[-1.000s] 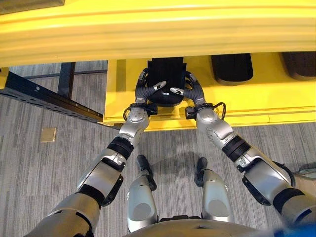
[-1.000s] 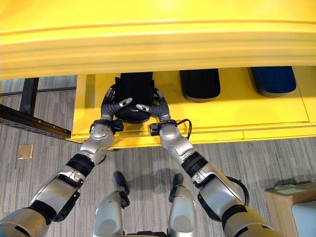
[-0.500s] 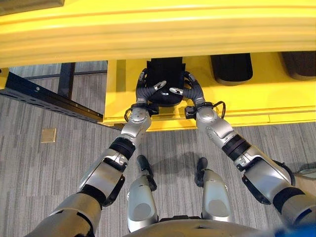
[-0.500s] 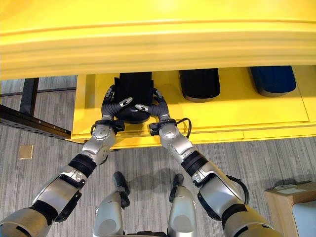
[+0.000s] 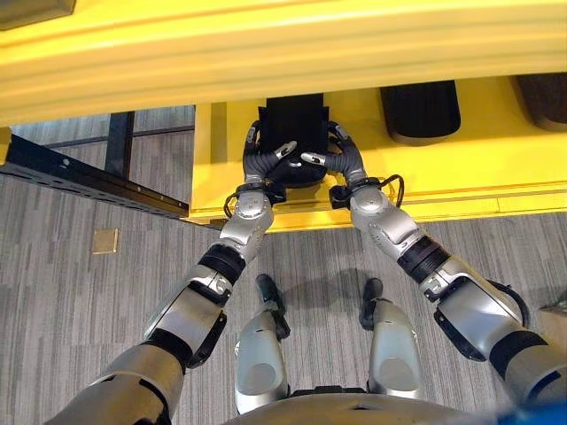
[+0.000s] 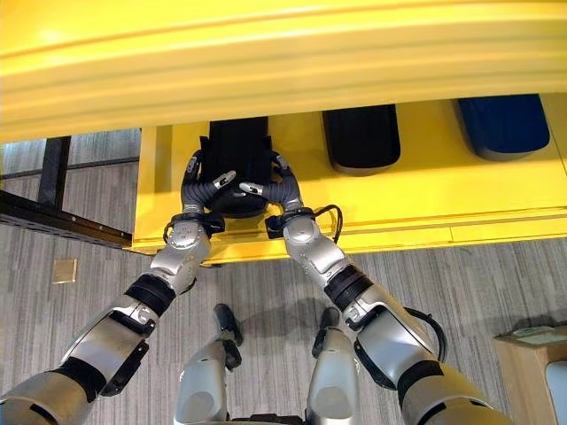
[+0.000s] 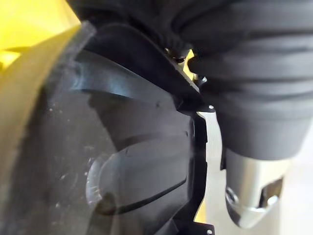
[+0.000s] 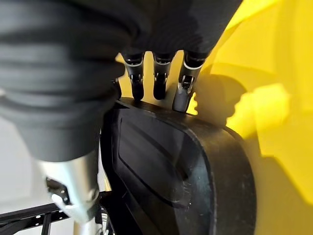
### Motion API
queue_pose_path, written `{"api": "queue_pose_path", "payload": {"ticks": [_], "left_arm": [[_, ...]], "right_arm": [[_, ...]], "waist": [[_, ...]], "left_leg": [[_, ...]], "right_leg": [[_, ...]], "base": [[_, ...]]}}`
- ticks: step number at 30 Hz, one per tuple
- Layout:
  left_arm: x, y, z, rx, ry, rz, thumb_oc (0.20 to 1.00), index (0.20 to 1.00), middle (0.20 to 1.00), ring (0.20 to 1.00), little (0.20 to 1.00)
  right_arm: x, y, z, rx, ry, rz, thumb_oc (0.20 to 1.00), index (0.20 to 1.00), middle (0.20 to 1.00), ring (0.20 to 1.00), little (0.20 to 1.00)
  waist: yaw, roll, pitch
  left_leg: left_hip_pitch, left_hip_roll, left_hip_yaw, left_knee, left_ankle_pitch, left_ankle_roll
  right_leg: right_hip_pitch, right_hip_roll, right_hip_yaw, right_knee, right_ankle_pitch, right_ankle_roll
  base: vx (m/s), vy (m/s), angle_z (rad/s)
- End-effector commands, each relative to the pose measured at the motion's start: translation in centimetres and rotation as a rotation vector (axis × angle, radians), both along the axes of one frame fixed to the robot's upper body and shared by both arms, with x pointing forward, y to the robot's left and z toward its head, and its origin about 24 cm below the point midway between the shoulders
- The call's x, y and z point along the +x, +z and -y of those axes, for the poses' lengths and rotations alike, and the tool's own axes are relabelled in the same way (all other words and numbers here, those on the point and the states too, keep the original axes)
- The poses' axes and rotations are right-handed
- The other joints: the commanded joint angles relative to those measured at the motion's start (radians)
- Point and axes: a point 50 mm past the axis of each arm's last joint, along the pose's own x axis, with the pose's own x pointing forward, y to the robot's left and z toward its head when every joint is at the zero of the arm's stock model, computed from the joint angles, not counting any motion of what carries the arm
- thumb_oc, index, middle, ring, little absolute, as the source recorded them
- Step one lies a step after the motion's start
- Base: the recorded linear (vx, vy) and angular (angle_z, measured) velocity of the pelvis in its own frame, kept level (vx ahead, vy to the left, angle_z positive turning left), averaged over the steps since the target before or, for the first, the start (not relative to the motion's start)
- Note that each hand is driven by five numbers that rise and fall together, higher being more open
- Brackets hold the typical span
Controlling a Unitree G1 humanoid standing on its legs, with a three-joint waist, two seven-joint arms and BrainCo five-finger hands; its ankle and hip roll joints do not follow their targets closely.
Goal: Move parts from the plastic box to the shelf.
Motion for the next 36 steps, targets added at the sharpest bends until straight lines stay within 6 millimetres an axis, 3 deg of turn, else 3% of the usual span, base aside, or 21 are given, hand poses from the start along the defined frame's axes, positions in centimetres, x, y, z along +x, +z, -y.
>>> {"api": "queue_pose_path", "payload": {"ticks": [1, 19, 22, 36], "left_arm": [[0.1, 0.6, 4.1, 0.069, -0.133, -0.007, 1.000, 1.000, 1.000, 1.000, 1.000], [1.2, 3.1, 3.0, 0.098, -0.089, 0.038, 1.000, 1.000, 1.000, 1.000, 1.000], [1.8, 4.7, 2.6, 0.136, -0.078, 0.069, 1.000, 1.000, 1.000, 1.000, 1.000], [2.6, 7.1, 1.9, 0.222, -0.049, 0.122, 1.000, 1.000, 1.000, 1.000, 1.000]], "right_arm": [[-2.8, 1.8, -8.4, 0.028, 0.340, 0.011, 1.000, 1.000, 1.000, 1.000, 1.000], [-1.9, 4.3, -8.0, 0.018, 0.309, 0.129, 1.000, 1.000, 1.000, 1.000, 1.000], [-1.5, 5.7, -8.1, 0.037, 0.287, 0.159, 1.000, 1.000, 1.000, 1.000, 1.000], [-1.3, 7.3, -8.3, 0.072, 0.284, 0.213, 1.000, 1.000, 1.000, 1.000, 1.000]], "waist": [[0.045, -0.059, 0.092], [0.066, -0.052, 0.092], [0.076, -0.055, 0.092], [0.090, -0.048, 0.092]], "left_leg": [[0.006, -0.025, -0.036, 0.070, -0.075, -0.023], [-0.004, -0.045, -0.039, 0.073, -0.087, -0.007], [0.001, -0.053, -0.039, 0.068, -0.091, -0.003], [-0.016, -0.087, -0.051, 0.073, -0.110, 0.016]], "right_leg": [[0.007, 0.041, -0.053, -0.081, 0.069, -0.020], [-0.008, 0.006, -0.050, -0.062, 0.075, 0.000], [-0.003, -0.003, -0.047, -0.069, 0.083, 0.013], [-0.007, -0.020, -0.021, -0.085, 0.107, 0.047]], "base": [[0.01, 0.054, 0.02], [0.02, 0.052, 0.05], [0.08, 0.079, 0.11], [0.05, 0.060, 0.06]]}}
